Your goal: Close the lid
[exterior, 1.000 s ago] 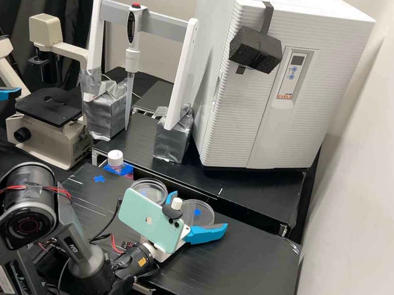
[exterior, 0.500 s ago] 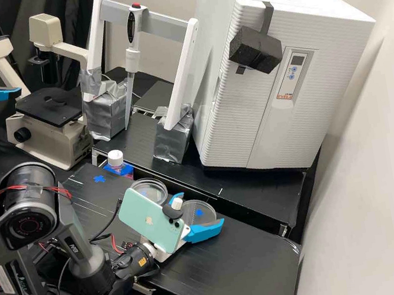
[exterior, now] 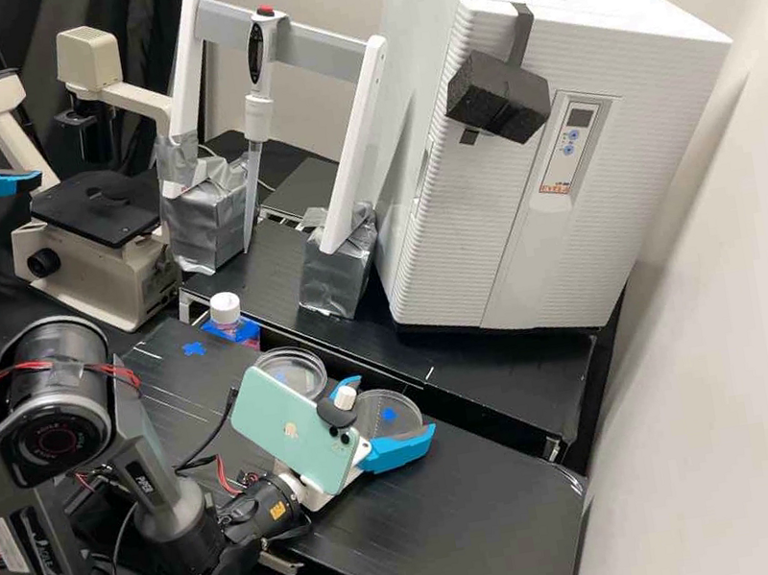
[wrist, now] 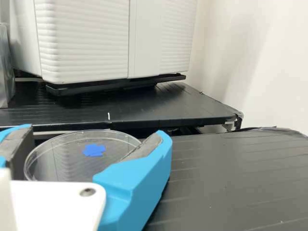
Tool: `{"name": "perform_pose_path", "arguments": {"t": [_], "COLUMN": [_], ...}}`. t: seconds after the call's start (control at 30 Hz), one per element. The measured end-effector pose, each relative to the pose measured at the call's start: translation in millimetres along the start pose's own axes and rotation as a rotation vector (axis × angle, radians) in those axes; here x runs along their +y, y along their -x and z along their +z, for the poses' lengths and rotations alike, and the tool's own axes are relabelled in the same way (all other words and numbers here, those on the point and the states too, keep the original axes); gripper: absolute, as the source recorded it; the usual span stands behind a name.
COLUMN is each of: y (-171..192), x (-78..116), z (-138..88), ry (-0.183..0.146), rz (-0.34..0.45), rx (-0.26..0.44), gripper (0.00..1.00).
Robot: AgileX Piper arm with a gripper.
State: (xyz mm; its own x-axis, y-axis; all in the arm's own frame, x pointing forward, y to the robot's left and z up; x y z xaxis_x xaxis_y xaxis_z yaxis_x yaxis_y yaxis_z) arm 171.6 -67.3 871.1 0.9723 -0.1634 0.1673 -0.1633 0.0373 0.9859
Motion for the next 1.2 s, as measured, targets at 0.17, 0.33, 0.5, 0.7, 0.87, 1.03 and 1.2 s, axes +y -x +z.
{"name": "perform_pose_path", "arguments": {"t": [0.17,0.33,0.5,0.7,0.87,1.03,1.2], "y": [4,18,29,30,29,24,17], "x": [2.5,3.2,-4.6,-18.4,-26.2,-35.7,-44.2], "z": [-2,-17,-42,-62,-68,-67,-65], "ry": [-0.041,-0.084,-0.068,-0.048,-0.017,0.001,0.000], "rz": [0.001,-0.003,-0.022,-0.109,-0.153,-0.188,-0.194], "rx": [0.005,0.020,0.132,0.251,0.292,0.285,0.267], "gripper": [0.00,0.00,0.00,0.00,0.00,0.00,0.00]}}
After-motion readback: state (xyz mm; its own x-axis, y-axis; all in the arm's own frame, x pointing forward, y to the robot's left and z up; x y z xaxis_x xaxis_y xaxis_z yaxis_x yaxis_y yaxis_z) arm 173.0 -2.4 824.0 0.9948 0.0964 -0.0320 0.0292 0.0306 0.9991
